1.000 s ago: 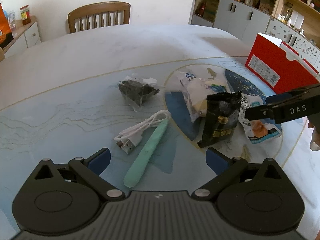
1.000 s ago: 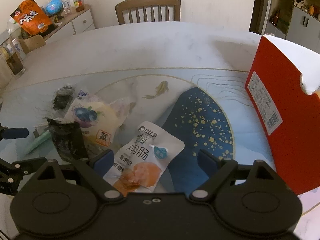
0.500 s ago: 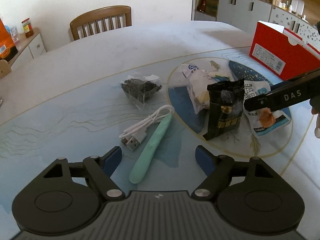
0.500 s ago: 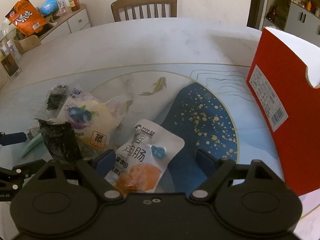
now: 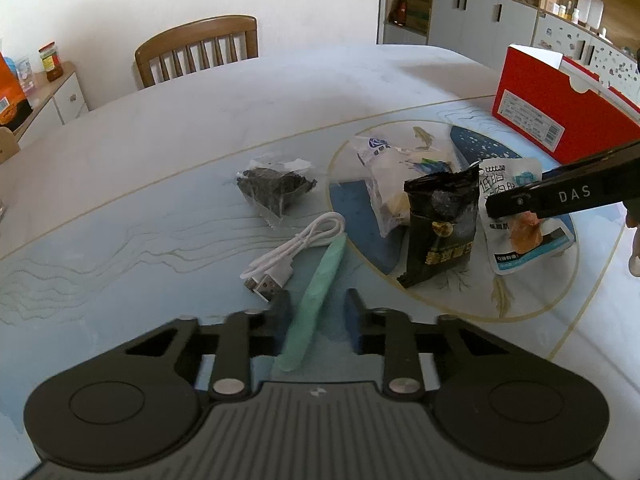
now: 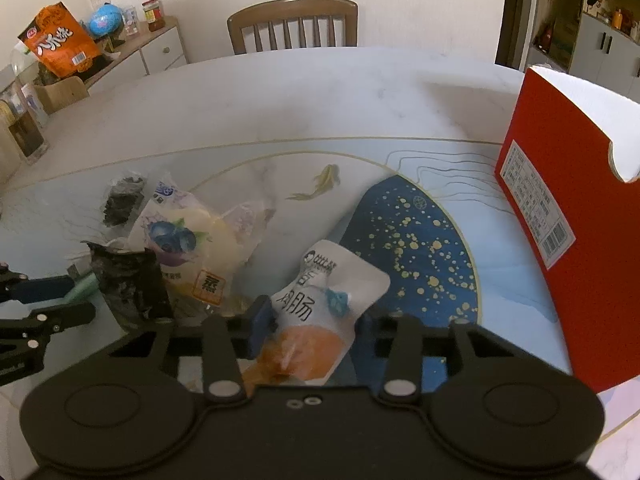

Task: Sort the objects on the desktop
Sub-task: 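Grasp the mint-green stick with the left tool while the right tool grasps the sausage pouch, then carry the mint-green stick with the left tool while the right tool carries the sausage pouch to the shoebox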

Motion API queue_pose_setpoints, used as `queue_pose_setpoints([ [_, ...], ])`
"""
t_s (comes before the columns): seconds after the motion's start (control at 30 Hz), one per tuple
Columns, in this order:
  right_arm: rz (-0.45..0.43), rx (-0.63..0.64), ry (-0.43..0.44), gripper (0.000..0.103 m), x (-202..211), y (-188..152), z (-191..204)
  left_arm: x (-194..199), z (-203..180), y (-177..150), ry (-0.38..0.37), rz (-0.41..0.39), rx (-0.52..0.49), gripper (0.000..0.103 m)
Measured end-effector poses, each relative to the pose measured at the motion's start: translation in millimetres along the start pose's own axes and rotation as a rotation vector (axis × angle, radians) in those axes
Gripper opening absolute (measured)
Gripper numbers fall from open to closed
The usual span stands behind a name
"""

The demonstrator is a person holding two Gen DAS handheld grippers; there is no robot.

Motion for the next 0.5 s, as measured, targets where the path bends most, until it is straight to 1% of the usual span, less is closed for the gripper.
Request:
queue_pose_setpoints([
  [0.2,-0.003,-0.026,0.019,0.04,4.4,-3.0,-4.8,0.8,-0.3,0.0,-0.029,-0.002,0.007,0.01],
  [0.5,-0.015,-0.036,0.028,0.04,17.8,-9.2,-10.4,5.3,2.4,-5.8,-0.066,-0.008,0.069,0.01],
])
Point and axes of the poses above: each gripper's, at about its wrist camera, not at the fingertips, and x roughly against the way its jaws point, z to its left, y to its top, the point moved 9 cm from there along -x, roughly the way its jaws point, and after that the axes turned 13 degrees about z, right-handed, at the moved point
